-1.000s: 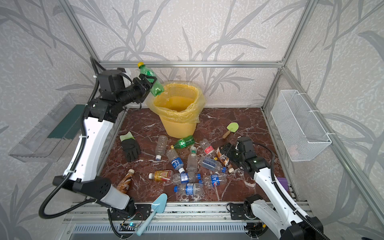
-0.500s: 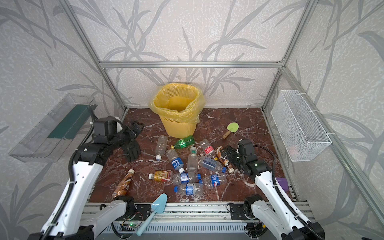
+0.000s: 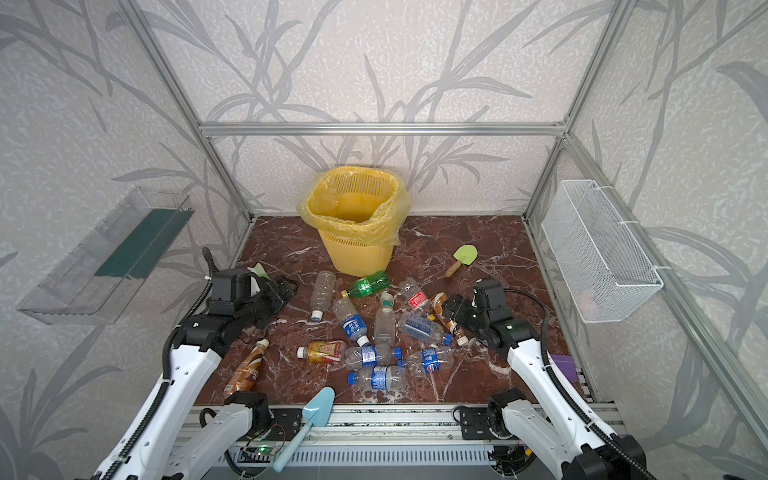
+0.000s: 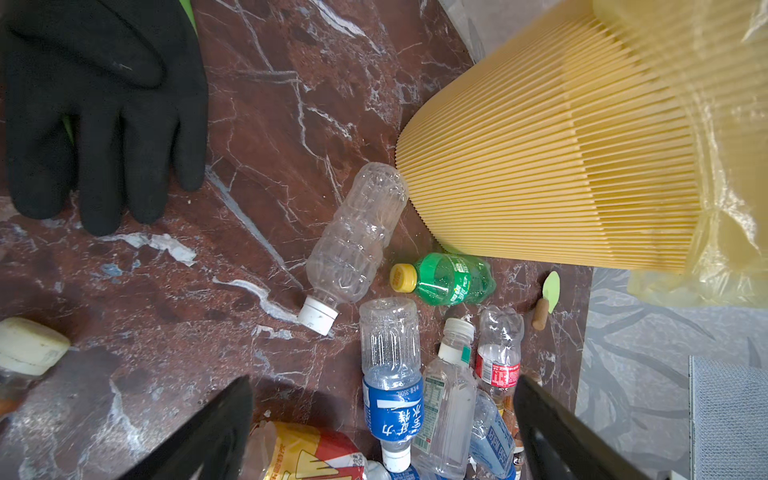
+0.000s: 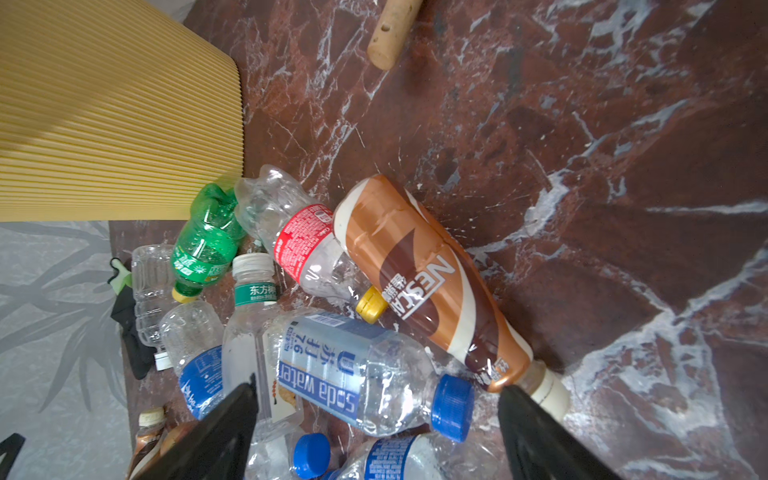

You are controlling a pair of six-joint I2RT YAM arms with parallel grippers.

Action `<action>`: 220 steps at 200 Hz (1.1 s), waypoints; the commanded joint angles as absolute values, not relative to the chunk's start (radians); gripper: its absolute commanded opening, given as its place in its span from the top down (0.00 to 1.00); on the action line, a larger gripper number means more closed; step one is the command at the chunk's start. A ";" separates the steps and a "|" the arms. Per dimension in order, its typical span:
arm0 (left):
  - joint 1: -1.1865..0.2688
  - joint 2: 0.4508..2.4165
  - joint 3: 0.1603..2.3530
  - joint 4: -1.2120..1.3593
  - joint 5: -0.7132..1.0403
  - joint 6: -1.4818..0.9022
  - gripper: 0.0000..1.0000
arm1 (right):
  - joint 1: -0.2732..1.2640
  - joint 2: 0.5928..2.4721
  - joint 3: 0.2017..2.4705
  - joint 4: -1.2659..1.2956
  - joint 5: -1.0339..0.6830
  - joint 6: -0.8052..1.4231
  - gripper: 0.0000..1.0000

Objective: Throw the plastic bottles in the bin
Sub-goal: 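Lift the green soda bottle over the yellow bin and release it with the left gripper, then grasp the brown Nescafe bottle with the right gripper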

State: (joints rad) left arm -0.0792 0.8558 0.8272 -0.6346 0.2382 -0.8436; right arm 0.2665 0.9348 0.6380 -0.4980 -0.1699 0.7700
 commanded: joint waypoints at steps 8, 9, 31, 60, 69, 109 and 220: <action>-0.078 0.871 0.810 -0.599 0.263 -0.849 0.03 | 0.262 1.000 0.681 -0.535 -0.149 0.647 0.10; -0.078 0.871 0.809 -0.598 0.264 -0.849 0.03 | 0.262 1.003 0.681 -0.534 -0.149 0.646 0.10; -0.077 0.882 0.799 -0.590 0.275 -0.850 0.03 | 0.265 1.056 0.696 -0.523 -0.150 0.583 0.11; -0.077 0.888 0.781 -0.570 0.294 -0.856 0.03 | 0.270 1.134 0.724 -0.509 -0.147 0.523 0.16; -0.078 0.892 0.779 -0.569 0.300 -0.857 0.03 | 0.273 1.167 0.735 -0.506 -0.152 0.507 0.16; -0.080 0.902 0.770 -0.567 0.320 -0.859 0.03 | 0.286 1.317 0.809 -0.543 -0.162 0.450 0.18; -0.080 0.899 0.744 -0.558 0.333 -0.865 0.03 | 0.291 1.491 0.846 -0.506 -0.074 0.460 0.26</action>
